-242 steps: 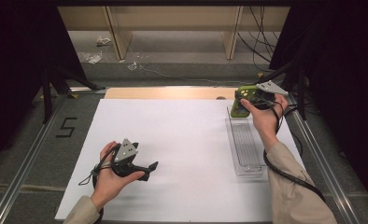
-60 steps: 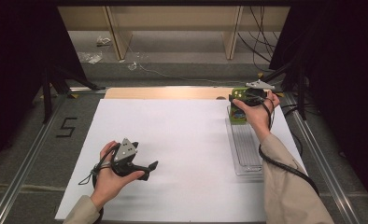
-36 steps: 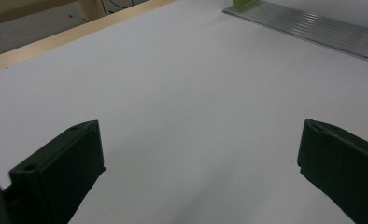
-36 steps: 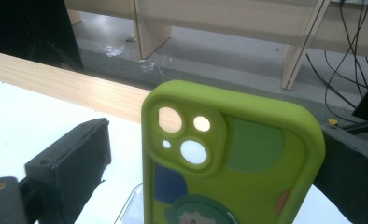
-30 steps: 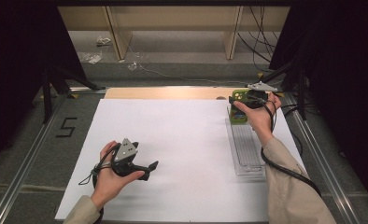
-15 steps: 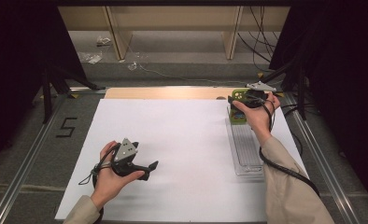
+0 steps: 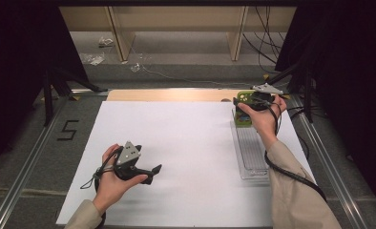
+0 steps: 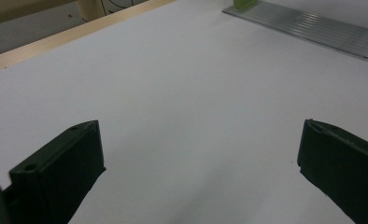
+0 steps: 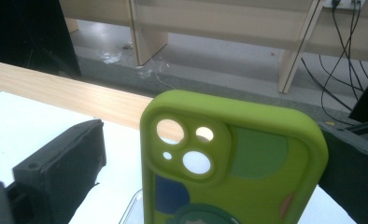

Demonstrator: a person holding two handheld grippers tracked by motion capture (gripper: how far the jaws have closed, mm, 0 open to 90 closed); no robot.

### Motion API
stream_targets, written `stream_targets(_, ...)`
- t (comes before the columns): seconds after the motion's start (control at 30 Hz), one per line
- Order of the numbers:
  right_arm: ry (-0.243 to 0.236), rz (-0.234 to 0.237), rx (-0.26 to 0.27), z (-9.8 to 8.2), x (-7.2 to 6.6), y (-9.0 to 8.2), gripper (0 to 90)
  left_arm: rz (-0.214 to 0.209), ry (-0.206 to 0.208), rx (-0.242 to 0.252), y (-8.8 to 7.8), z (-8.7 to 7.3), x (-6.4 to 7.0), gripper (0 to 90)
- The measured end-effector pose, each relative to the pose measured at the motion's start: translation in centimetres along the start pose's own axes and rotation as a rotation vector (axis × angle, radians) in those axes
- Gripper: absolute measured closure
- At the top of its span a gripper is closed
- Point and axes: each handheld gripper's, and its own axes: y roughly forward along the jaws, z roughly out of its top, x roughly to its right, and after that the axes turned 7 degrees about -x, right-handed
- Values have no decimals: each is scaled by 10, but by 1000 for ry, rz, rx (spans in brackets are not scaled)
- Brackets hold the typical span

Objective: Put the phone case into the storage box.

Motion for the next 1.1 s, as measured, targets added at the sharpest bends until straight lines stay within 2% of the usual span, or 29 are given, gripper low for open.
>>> stream_targets(0.53, 8, -10, 13, 2, 2, -3, 9, 1, 1, 1, 0, 0, 0, 0)
stream_targets(1.1, -19, 21, 11, -3, -6, -24, 29, 4, 1, 4, -1, 1, 0, 0)
